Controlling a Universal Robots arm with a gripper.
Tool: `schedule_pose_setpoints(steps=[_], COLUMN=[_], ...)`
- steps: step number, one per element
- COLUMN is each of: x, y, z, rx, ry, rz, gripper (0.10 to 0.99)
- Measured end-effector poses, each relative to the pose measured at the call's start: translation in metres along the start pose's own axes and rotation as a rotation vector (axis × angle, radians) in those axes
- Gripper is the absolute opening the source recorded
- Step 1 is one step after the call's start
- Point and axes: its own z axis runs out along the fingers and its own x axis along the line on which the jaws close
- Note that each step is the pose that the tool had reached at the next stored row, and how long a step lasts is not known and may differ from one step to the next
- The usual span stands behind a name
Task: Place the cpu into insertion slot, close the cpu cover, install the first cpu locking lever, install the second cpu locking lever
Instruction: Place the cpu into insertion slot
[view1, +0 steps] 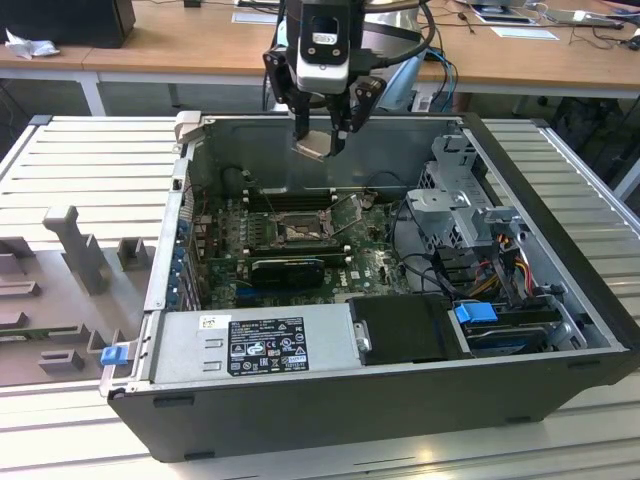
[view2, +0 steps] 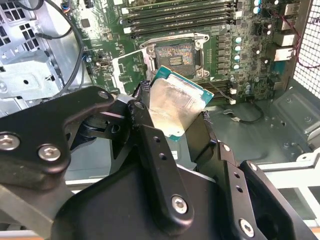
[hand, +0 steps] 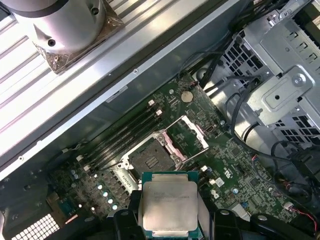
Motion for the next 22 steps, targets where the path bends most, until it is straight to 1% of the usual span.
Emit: schedule_pose_setpoints(steps=[5,22], x=[0.0,0.0], y=[-0.0001,-0.0001], z=[0.0004,0.0016], rx=[-0.001,-0.002], ry=[-0.003,-0.0092], rz=[0.033,0.103], gripper=[0.529,0.529])
